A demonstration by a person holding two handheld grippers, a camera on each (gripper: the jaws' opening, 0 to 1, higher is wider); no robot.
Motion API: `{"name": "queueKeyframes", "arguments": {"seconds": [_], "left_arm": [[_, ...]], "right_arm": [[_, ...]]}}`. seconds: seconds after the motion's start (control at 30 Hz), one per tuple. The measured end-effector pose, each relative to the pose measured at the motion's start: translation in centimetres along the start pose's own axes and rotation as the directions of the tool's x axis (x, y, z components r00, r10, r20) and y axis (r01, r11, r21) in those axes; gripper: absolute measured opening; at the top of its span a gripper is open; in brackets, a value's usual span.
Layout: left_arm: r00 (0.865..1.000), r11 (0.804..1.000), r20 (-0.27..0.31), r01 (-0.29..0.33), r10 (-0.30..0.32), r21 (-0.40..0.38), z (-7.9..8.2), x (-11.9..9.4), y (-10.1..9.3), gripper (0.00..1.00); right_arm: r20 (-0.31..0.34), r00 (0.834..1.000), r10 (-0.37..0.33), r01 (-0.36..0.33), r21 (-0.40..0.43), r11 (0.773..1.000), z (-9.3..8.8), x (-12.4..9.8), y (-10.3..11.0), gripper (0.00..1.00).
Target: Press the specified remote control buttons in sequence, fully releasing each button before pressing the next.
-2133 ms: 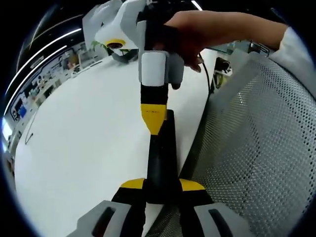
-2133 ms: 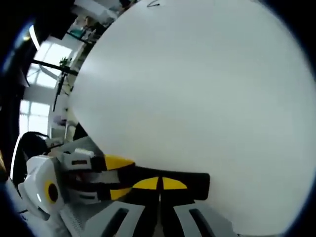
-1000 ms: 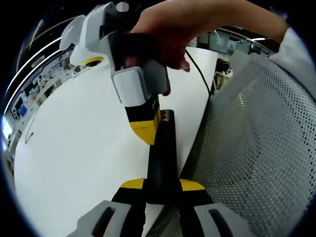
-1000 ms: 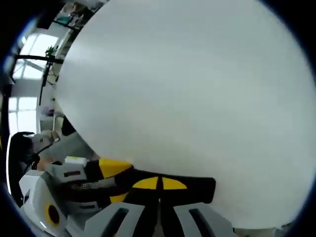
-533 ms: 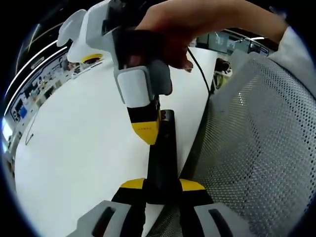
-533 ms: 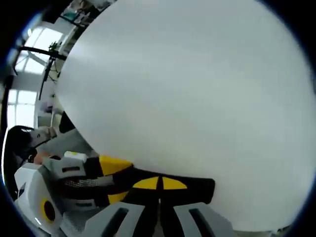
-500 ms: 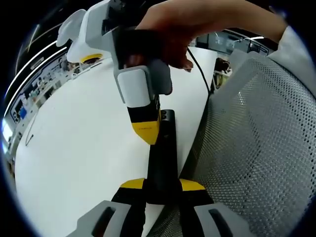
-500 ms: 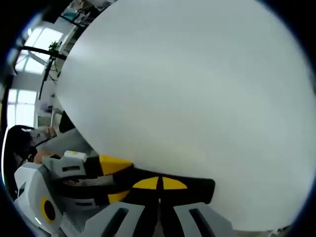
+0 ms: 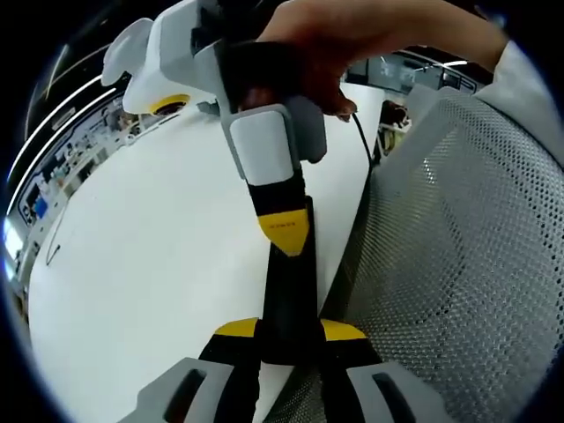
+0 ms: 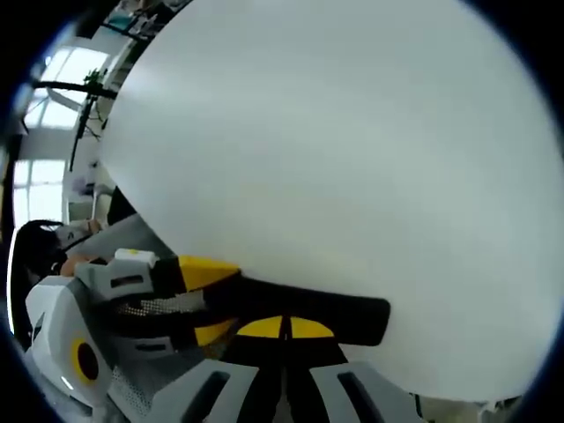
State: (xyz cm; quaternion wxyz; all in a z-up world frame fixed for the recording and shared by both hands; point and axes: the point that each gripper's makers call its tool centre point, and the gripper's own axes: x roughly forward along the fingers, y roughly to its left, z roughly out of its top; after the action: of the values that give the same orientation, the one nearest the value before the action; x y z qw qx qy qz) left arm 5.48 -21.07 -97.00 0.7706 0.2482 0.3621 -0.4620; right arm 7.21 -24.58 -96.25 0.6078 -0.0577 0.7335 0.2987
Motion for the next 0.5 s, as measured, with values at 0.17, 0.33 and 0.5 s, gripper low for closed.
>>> {"name": "queueKeyframes", "arguments": {"seconds": [0.17, 0.33, 0.5], "left_arm": [[1.000, 1.000, 0.000, 0.000, 0.000, 0.001, -0.02, -0.02, -0.05, 0.24], [1.000, 1.000, 0.000, 0.000, 0.000, 0.003, -0.05, 0.00, -0.09, 0.24], [1.000, 1.000, 0.001, -0.002, 0.002, 0.009, -0.01, -0.03, -0.11, 0.24]], "right_arm": [[0.024, 1.000, -0.005, 0.005, 0.001, 1.000, 0.41, -0.18, -0.14, 0.00], [0.015, 1.000, -0.010, 0.010, -0.003, 1.000, 0.21, 0.05, -0.05, 0.00], [0.013, 1.000, -0.010, 0.010, 0.001, 1.000, 0.19, 0.07, -0.16, 0.00]]}}
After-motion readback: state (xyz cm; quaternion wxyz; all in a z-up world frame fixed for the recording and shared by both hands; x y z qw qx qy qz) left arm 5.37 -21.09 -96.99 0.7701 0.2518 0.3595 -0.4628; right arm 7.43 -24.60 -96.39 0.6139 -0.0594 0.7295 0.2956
